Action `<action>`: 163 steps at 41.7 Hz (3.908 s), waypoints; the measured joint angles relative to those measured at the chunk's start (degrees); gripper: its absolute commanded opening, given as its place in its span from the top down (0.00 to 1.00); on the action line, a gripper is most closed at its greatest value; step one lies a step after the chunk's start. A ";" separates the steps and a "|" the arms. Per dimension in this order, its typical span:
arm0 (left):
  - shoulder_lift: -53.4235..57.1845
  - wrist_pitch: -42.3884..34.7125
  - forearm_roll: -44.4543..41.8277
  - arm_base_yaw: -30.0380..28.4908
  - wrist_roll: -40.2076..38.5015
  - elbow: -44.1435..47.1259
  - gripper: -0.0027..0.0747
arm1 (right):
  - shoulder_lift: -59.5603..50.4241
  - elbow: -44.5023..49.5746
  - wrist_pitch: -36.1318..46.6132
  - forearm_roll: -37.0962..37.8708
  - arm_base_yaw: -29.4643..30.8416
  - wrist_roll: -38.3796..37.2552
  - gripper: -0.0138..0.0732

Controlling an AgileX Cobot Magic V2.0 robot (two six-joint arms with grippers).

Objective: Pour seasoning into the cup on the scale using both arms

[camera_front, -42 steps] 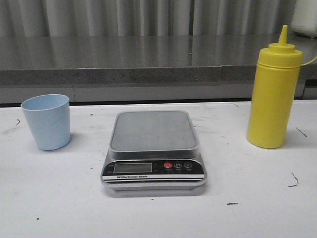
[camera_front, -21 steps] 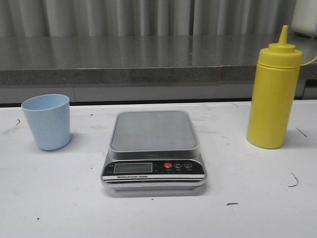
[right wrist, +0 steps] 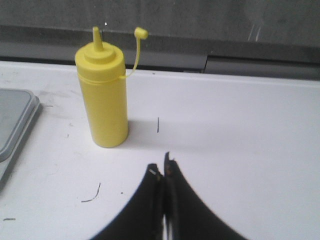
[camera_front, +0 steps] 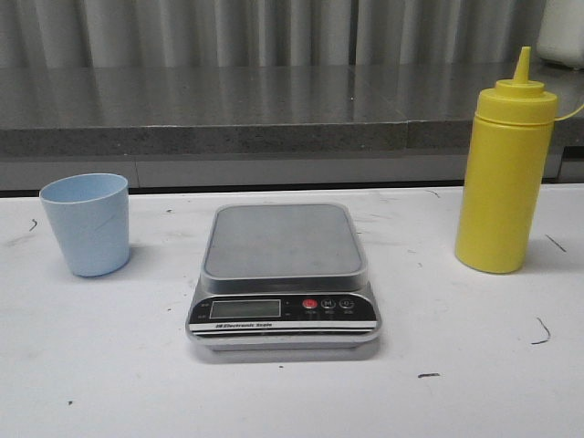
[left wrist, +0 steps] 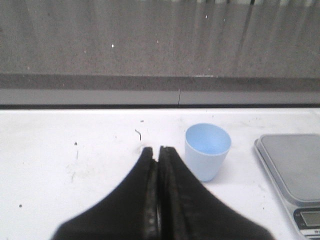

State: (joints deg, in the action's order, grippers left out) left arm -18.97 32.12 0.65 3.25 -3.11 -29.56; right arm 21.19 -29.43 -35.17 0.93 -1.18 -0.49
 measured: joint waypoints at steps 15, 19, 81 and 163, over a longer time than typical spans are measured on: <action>-1.45 0.84 0.11 0.00 0.00 0.00 0.99 | 3.12 0.00 -1.11 0.00 0.00 0.00 0.95; -1.45 0.84 0.35 0.00 0.00 0.00 0.99 | 3.22 0.00 -1.98 0.00 0.00 0.00 0.82; -61.21 11.60 2.60 0.13 3.11 -32.22 0.38 | 3.22 0.00 -2.86 0.00 0.00 0.00 0.30; -89.93 20.70 3.07 27.70 3.11 -66.40 0.99 | 3.22 0.00 -2.89 0.00 0.00 0.00 0.30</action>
State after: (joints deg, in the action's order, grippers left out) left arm -108.90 52.83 3.72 30.95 0.00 -95.96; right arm 24.40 -29.43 -38.06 0.93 -1.18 -0.49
